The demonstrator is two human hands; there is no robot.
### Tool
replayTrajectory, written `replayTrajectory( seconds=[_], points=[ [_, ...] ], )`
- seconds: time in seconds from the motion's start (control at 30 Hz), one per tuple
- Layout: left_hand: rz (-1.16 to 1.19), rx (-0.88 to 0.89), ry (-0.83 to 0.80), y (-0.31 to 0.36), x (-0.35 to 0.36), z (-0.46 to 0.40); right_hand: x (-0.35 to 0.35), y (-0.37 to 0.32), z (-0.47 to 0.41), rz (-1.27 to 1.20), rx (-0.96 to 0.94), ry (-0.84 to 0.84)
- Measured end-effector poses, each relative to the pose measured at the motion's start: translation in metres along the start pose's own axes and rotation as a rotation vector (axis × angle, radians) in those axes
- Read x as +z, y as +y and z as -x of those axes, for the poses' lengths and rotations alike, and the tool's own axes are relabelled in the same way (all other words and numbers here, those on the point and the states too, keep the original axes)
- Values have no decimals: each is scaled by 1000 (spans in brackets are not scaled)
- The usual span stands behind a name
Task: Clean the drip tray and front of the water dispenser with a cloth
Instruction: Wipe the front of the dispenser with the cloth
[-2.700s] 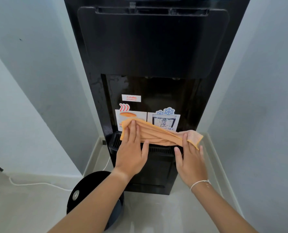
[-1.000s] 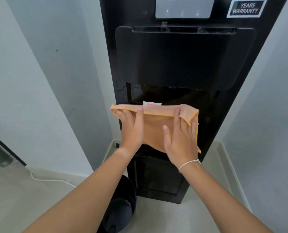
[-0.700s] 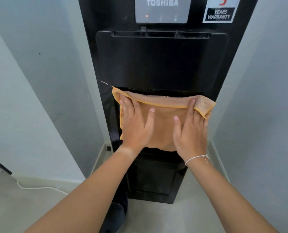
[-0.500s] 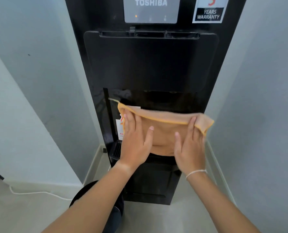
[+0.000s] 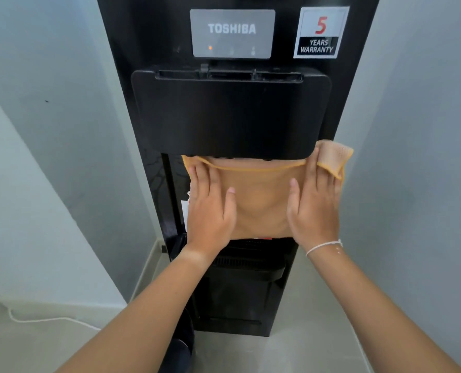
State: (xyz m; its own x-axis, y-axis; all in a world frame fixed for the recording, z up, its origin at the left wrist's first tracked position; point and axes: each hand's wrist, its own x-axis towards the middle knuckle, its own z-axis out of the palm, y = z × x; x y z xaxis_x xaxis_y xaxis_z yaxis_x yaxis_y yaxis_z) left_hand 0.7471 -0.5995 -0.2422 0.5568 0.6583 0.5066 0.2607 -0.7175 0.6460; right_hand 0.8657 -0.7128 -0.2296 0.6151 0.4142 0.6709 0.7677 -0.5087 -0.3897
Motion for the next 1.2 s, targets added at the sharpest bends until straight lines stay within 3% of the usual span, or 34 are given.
replayTrajectory(
  seconds=[0.13, 0.43, 0.63, 0.83, 1.03, 1.2],
  points=[
    [-1, -12, -23, -9, 0, 11, 8, 12, 29, 20, 31, -159],
    [6, 93, -49, 19, -2, 1, -33, -9, -37, -27, -59, 66],
    [25, 89, -56, 28, 6, 0, -42, -2, -49, -11, -156, 53],
    [-34, 21, -20, 13, -4, -1, -22, 16, 0, 50, -162, -117],
    [-30, 39, -15, 8, -16, -5, -39, -4, -31, 24, -137, -2],
    [59, -21, 47, 8, -17, -9, -32, -6, -10, -104, -53, -79]
  ],
)
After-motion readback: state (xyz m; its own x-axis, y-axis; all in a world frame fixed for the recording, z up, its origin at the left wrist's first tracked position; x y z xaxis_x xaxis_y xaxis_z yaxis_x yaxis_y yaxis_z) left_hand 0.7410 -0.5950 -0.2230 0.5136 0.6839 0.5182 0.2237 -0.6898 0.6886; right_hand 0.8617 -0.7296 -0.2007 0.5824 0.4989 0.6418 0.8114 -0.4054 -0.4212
